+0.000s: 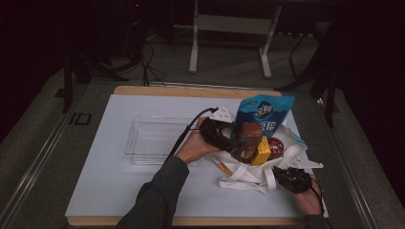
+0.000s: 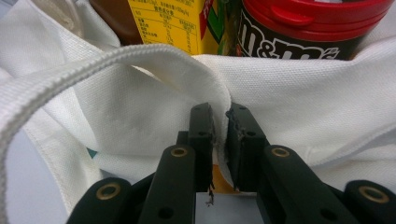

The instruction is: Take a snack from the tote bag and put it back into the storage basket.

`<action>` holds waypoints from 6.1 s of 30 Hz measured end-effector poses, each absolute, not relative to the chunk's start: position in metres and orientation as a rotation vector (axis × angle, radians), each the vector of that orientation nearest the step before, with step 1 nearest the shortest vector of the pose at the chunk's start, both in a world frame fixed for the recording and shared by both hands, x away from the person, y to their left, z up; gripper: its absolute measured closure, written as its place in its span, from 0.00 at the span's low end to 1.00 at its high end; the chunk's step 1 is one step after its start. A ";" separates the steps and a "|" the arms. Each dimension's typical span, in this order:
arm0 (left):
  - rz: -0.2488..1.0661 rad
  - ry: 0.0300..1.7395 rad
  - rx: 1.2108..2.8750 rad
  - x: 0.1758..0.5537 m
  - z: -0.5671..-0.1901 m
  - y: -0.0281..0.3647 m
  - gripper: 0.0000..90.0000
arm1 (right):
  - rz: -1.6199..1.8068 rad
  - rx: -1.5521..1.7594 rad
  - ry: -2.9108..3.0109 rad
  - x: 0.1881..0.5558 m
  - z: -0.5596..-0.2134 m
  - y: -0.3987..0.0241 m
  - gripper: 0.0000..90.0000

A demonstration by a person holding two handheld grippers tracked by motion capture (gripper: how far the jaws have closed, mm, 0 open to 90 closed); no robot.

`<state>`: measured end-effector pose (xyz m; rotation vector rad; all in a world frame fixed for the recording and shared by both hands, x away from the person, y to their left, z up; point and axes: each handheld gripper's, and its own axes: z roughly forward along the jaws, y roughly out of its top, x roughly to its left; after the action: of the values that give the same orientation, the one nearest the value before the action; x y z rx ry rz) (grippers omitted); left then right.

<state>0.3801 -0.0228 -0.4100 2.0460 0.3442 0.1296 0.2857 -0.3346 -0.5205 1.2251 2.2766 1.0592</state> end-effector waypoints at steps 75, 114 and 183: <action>0.221 0.396 1.676 0.359 -0.373 -0.020 0.47 | 1.106 1.247 2.270 0.287 -0.523 -0.337 0.89; 0.325 0.445 1.651 0.354 -0.334 0.089 0.47 | 1.131 1.256 2.265 0.287 -0.524 -0.339 0.89; 0.429 0.526 2.058 0.363 -0.356 0.166 0.47 | 1.132 1.264 2.261 0.286 -0.525 -0.339 0.89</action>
<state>0.3630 0.1664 -0.3565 2.0584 0.5261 0.4288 0.2861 -0.3392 -0.5248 1.2637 2.2611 1.1321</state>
